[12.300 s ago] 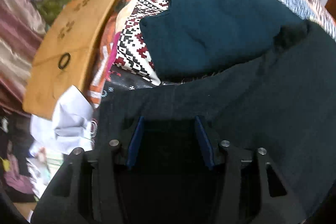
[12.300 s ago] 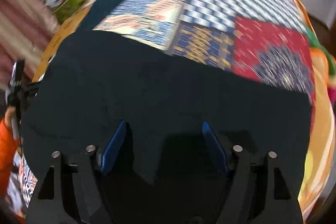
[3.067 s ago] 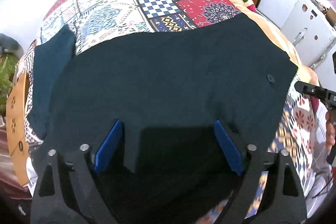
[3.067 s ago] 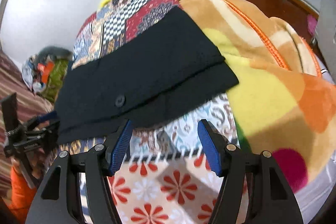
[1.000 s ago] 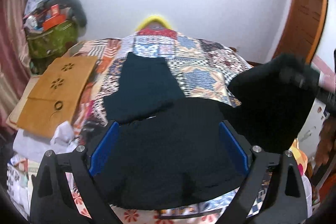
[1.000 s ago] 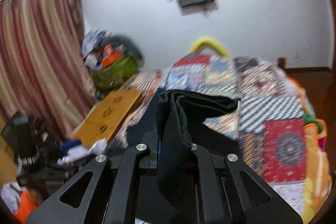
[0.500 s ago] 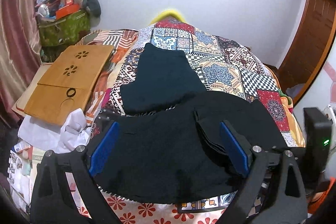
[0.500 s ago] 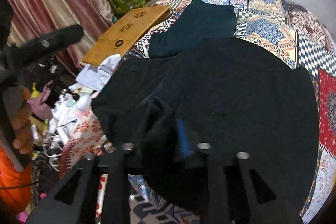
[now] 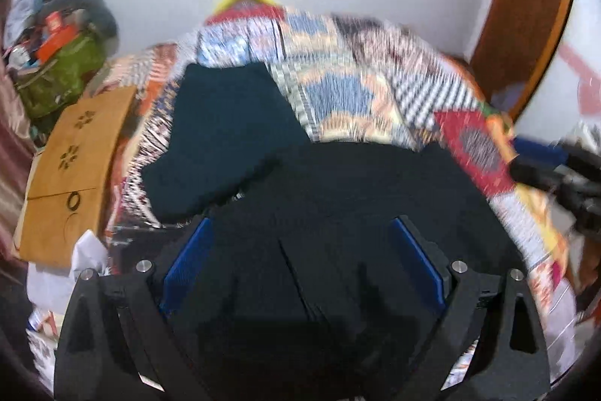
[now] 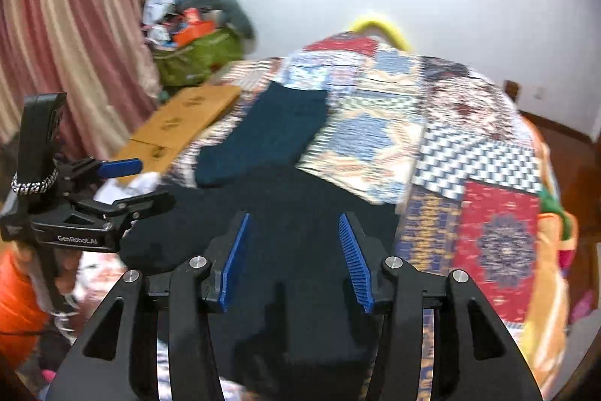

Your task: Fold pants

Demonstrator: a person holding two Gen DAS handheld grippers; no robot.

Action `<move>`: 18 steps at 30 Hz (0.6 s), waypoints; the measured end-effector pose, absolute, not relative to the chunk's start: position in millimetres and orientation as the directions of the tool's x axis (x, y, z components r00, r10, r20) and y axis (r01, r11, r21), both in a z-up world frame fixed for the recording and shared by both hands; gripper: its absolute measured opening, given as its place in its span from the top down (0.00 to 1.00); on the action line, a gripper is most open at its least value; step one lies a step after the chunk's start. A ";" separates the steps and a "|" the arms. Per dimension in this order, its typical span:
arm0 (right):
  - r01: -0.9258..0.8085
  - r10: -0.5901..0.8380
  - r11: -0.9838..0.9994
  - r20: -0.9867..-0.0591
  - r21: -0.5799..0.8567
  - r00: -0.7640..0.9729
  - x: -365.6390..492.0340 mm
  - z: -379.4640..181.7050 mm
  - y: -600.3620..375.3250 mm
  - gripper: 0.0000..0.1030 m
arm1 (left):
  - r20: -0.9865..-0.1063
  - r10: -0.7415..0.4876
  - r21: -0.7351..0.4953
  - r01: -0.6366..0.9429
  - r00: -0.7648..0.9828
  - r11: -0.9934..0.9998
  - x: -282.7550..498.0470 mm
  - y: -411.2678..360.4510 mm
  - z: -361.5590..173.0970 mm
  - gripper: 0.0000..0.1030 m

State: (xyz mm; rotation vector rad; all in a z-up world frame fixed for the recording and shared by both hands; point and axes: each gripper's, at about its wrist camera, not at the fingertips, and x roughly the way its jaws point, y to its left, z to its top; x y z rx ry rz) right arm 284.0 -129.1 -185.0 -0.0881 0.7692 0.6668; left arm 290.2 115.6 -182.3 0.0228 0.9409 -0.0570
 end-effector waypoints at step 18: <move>-0.549 0.472 0.813 -0.768 0.191 0.432 295.6 -273.2 -151.3 0.56 | -0.785 -0.023 0.058 0.111 0.620 0.992 297.6 77.0 -175.9 0.80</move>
